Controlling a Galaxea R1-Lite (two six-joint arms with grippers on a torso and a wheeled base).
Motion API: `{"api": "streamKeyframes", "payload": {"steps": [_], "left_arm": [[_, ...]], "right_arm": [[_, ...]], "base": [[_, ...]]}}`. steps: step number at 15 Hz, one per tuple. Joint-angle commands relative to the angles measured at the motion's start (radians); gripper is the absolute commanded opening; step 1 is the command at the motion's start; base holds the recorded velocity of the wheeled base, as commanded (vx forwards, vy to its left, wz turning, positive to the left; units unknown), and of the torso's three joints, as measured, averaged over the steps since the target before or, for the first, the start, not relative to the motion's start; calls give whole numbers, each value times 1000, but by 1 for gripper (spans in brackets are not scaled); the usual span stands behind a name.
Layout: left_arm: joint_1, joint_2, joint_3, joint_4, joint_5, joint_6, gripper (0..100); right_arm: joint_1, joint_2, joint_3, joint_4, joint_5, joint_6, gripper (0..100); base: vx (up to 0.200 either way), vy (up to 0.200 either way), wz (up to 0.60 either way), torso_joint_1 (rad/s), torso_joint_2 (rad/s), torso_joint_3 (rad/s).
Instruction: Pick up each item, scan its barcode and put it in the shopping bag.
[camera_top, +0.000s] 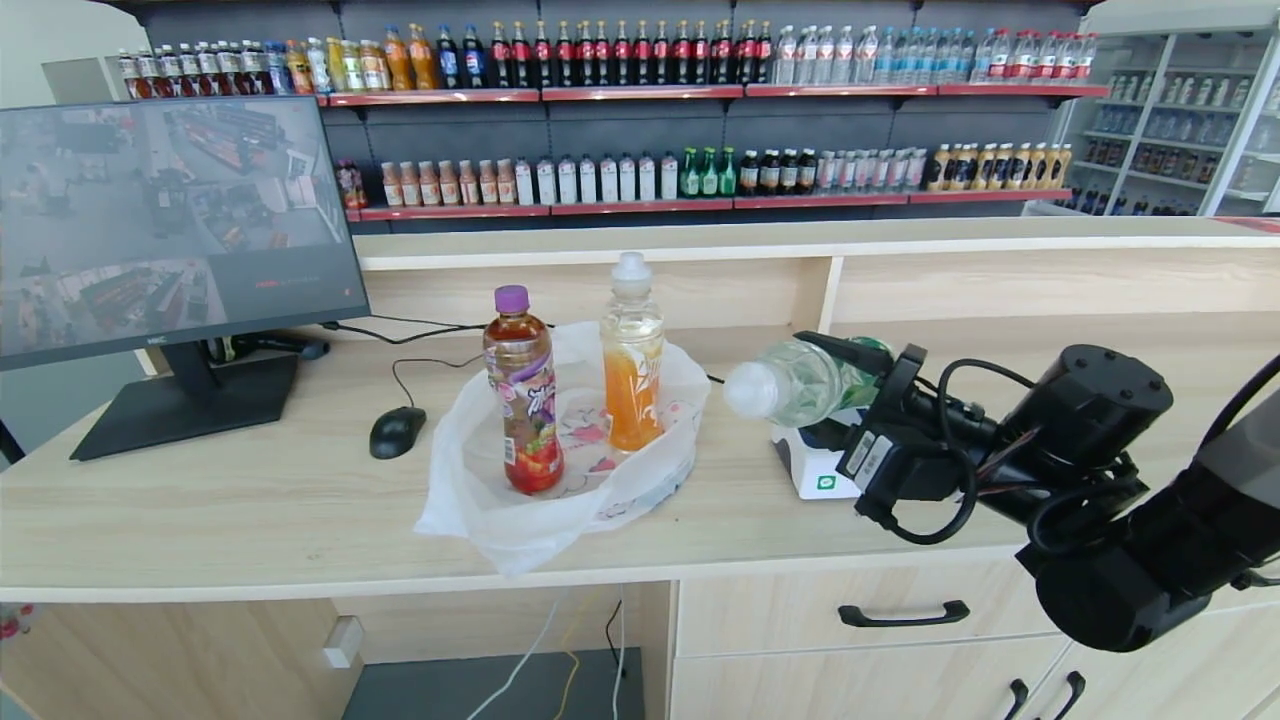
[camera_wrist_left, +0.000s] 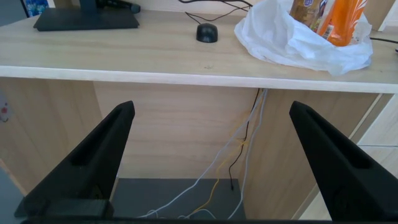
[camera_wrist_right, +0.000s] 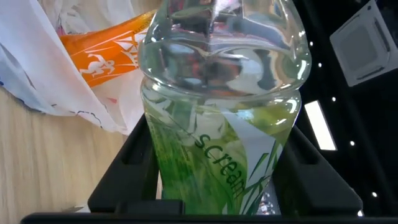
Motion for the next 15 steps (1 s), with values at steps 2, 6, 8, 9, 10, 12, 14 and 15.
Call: {"api": "streamKeyframes", "payload": {"steps": [2,6,8,9,10,12,14,15], "left_arm": [[0,0,0,0,0,0,100],[0,0,0,0,0,0,100],[0,0,2,0,0,0,100],[0,0,2,0,0,0,100],[2,0,0,0,0,0,100],[0,0,0,0,0,0,100],[0,0,2,0,0,0,100],[0,0,0,0,0,0,100]], "right_arm": [[23,21,6,-1,1,-1,0],[45,76,-50,-1,1,1,0],[45,89,-49,-1,1,1,0],[45,95,-50,-1,1,1,0],[45,95,-55,-1,1,1,0],[46,95,-56,-1,1,1,0],[46,95,-56,-1,1,1,0],[46,95,-58,-1,1,1,0]], "base": [[0,0,0,0,0,0],[0,0,0,0,0,0],[0,0,0,0,0,0],[0,0,0,0,0,0],[0,0,0,0,0,0],[0,0,0,0,0,0],[0,0,0,0,0,0],[0,0,0,0,0,0]]}}
